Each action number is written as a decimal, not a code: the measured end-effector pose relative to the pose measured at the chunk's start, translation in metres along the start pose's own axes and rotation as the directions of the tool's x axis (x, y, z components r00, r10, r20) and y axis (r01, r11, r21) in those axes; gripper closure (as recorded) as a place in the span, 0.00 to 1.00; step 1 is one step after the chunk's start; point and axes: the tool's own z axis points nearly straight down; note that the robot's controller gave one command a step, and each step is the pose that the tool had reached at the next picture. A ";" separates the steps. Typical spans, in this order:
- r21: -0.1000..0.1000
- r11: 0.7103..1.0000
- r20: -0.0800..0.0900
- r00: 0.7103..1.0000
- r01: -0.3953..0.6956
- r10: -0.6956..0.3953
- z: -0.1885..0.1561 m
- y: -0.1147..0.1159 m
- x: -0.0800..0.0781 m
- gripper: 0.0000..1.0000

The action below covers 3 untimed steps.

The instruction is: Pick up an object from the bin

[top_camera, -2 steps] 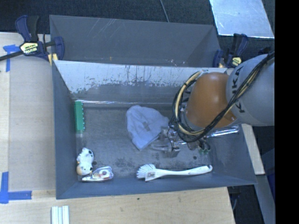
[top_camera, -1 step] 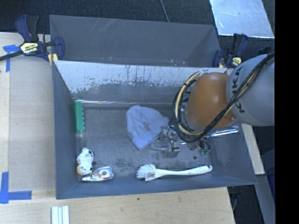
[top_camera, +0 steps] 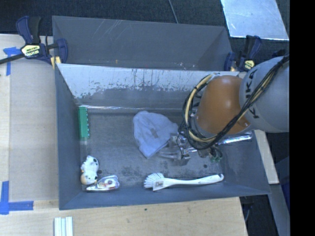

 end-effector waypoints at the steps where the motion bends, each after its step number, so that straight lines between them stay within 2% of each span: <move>1: -0.001 1.000 -0.005 1.000 0.000 0.000 -0.017 0.000 0.001 1.00; 3: 0.001 1.000 0.002 1.000 0.002 -0.002 -0.051 0.000 -0.001 1.00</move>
Offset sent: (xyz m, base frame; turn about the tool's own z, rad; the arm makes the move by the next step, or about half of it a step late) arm -0.0012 0.0000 0.0522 -0.0006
